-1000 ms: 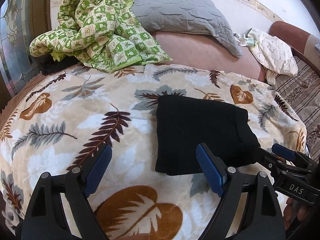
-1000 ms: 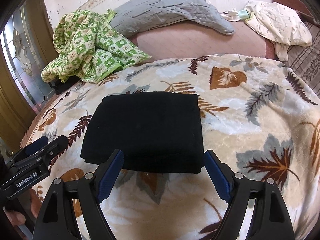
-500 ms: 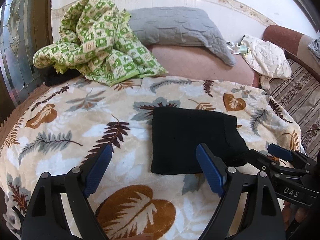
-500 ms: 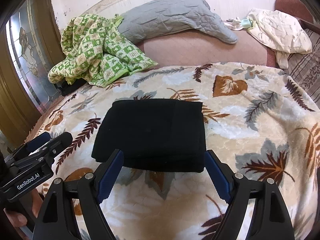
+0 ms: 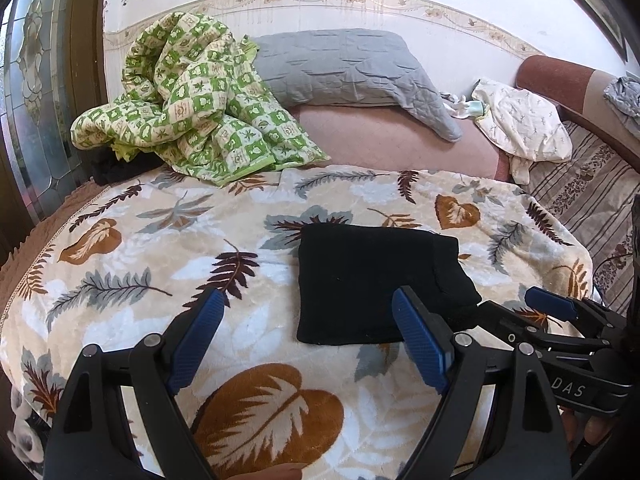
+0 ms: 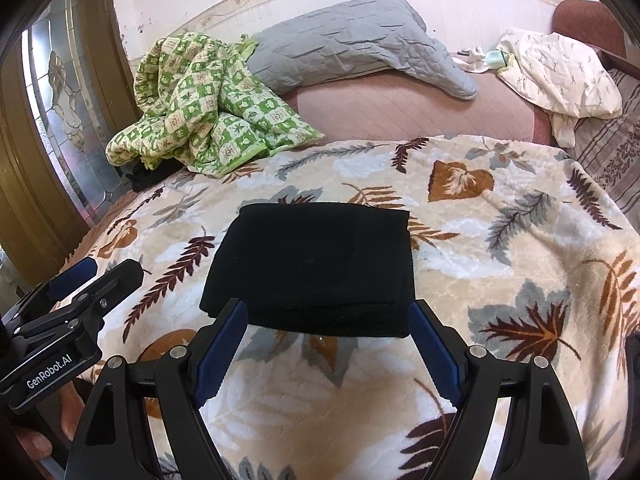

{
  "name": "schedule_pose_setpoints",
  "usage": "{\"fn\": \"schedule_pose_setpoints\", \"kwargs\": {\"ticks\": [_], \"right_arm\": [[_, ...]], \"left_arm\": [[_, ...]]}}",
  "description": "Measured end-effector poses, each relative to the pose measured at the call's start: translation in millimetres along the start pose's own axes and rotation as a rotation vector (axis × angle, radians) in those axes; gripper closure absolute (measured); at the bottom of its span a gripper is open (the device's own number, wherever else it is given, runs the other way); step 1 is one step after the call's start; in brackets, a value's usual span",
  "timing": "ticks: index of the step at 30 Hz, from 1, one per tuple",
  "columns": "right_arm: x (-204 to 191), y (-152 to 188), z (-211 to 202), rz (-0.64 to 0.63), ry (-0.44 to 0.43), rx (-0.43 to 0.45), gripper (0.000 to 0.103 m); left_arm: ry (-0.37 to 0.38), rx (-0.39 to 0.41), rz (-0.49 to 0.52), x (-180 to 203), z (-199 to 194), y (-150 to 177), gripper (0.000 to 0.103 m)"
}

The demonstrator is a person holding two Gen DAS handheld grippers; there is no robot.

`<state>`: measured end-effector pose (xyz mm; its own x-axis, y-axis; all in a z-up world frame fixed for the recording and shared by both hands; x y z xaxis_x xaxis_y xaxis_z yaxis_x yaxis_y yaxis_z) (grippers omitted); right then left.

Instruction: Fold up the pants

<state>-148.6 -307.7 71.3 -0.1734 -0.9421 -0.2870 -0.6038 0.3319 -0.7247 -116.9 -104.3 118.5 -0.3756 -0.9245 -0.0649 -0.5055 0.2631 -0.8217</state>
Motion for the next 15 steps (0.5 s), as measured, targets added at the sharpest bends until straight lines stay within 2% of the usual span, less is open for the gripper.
{"fn": "schedule_pose_setpoints", "kwargs": {"ticks": [15], "right_arm": [[3.0,2.8,-3.8,0.003,0.001,0.000,0.020]], "left_arm": [[0.005,-0.021,-0.005,0.8,3.0,5.5,0.016]]}}
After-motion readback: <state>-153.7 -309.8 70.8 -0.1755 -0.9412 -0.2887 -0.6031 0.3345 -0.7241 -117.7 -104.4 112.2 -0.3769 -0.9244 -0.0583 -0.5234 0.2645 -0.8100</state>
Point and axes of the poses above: each gripper's, at about its wrist camera, not at the fingertips, and z roughly the way its jaws point, x to its right, y to its underside, the point moved 1 cm from there along z, roughly the way its jaws point, and after that the axes turned 6 degrees about z, right-handed, at the moved point
